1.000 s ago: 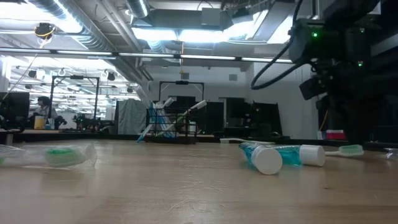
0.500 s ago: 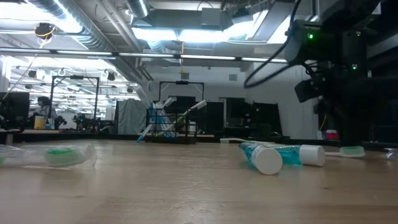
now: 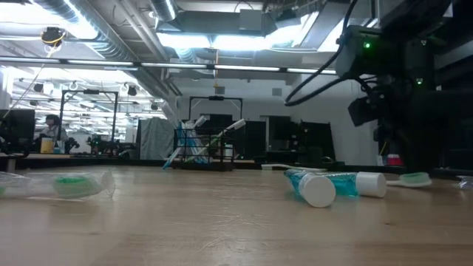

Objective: Pick & Place toothbrushing station
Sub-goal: Put the green toothbrush into the wire organizer

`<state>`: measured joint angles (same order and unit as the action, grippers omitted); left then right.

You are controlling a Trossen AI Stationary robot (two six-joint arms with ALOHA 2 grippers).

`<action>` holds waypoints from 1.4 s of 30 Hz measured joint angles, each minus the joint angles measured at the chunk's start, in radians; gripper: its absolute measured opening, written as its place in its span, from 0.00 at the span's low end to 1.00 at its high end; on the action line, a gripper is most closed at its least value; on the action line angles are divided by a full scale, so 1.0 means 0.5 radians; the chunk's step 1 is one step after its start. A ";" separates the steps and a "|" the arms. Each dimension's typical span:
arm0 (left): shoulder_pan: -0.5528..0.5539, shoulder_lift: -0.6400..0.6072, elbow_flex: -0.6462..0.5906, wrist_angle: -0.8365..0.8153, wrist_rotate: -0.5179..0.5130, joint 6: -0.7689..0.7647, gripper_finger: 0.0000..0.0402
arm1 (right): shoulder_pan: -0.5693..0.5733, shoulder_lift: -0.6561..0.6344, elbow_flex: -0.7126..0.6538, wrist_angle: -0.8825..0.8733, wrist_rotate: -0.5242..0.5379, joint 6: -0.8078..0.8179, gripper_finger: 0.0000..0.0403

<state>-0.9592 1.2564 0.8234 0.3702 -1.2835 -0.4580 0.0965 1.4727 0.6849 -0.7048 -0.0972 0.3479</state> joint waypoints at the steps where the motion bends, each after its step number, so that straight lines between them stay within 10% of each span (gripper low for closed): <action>1: -0.001 0.000 0.000 0.000 0.000 0.000 0.01 | 0.012 0.000 0.000 0.022 -0.017 0.021 0.26; 18: 0.000 0.000 0.000 -0.010 0.000 0.031 0.01 | 0.177 0.000 0.002 0.453 -0.089 0.386 0.26; 42: -0.001 0.000 0.000 0.001 0.002 0.014 0.01 | 0.185 0.013 0.134 0.032 0.285 0.429 0.26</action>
<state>-0.9596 1.2564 0.8234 0.3706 -1.2827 -0.4511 0.1890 1.4791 0.7521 -0.6888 0.0454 0.5624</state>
